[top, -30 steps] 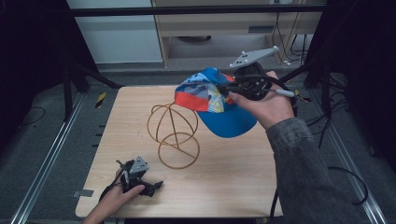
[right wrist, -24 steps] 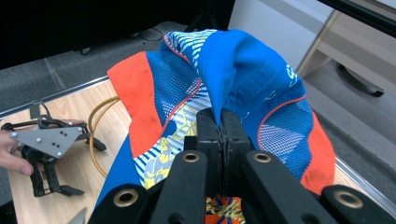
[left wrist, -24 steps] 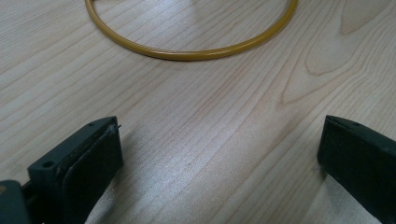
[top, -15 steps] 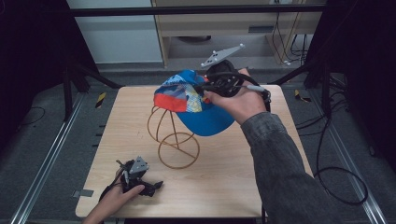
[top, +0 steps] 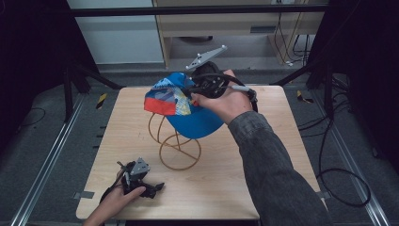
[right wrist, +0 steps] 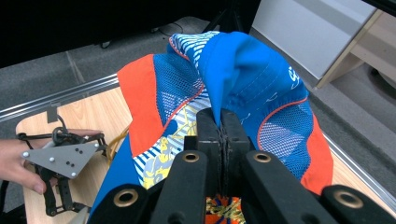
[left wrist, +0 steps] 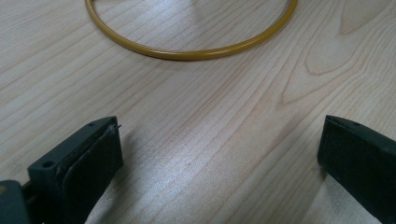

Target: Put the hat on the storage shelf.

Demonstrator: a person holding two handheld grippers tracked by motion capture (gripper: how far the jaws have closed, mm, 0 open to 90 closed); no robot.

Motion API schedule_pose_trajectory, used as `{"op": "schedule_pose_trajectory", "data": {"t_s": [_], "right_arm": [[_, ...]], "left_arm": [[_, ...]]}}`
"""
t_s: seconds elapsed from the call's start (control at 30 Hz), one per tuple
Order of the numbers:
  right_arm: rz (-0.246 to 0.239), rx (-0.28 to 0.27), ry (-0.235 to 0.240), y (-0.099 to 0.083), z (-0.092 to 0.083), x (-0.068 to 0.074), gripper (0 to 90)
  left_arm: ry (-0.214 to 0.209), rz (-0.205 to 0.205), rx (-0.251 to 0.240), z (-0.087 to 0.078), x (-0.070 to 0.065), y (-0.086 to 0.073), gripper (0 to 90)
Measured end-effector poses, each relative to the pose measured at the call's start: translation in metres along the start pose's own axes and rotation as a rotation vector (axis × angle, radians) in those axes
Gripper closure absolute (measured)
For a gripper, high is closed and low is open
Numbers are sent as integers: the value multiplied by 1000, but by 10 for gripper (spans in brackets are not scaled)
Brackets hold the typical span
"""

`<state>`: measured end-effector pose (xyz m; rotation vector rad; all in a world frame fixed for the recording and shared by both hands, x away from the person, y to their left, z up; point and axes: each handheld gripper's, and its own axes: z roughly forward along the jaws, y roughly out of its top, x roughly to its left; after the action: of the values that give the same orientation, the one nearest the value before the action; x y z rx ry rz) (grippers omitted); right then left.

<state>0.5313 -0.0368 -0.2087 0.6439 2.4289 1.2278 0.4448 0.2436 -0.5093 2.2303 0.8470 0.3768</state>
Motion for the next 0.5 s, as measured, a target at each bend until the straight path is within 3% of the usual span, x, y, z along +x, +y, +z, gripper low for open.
{"op": "schedule_pose_trajectory", "data": {"t_s": [0.27,0.5], "right_arm": [[-2,10,19,5,17,4,891],[-3,53,44,9,40,7,891]], "left_arm": [[0,2,0,0,0,0,0],[-1,2,-1,0,0,0,0]]}}
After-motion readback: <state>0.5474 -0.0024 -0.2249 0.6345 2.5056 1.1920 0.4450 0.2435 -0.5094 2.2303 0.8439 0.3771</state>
